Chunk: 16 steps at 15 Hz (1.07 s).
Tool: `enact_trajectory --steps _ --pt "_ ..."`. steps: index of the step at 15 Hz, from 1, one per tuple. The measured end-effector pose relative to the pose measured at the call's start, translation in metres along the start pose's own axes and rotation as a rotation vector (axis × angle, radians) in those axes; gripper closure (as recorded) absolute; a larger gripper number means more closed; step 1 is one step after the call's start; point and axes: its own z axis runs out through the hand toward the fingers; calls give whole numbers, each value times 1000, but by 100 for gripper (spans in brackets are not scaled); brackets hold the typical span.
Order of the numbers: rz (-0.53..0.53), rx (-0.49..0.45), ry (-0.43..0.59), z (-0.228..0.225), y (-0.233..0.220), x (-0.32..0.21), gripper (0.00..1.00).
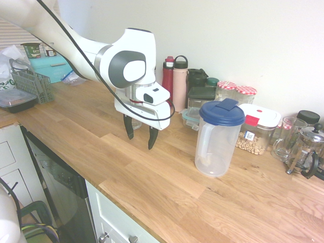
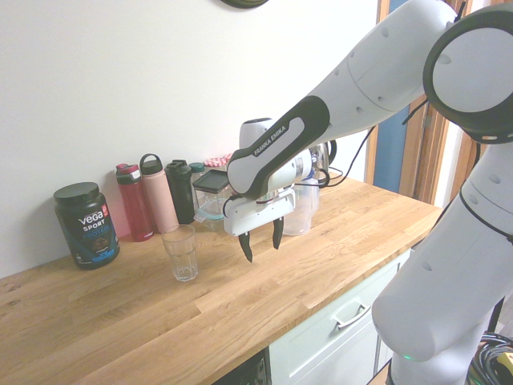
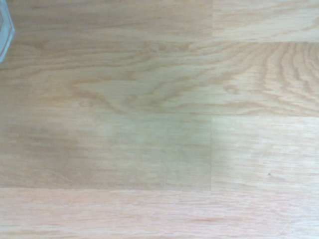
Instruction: Pour me some water
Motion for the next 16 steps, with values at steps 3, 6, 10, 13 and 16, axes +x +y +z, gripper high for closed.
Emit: enact_trajectory --steps 3,6,10,13,16 --pt "-8 20 -6 -4 1 4 0" --pt "-18 94 42 -46 11 26 0" --pt "-43 208 63 -125 55 31 0" --pt "-7 271 114 -174 111 40 0" --pt "54 297 178 -186 158 63 0"
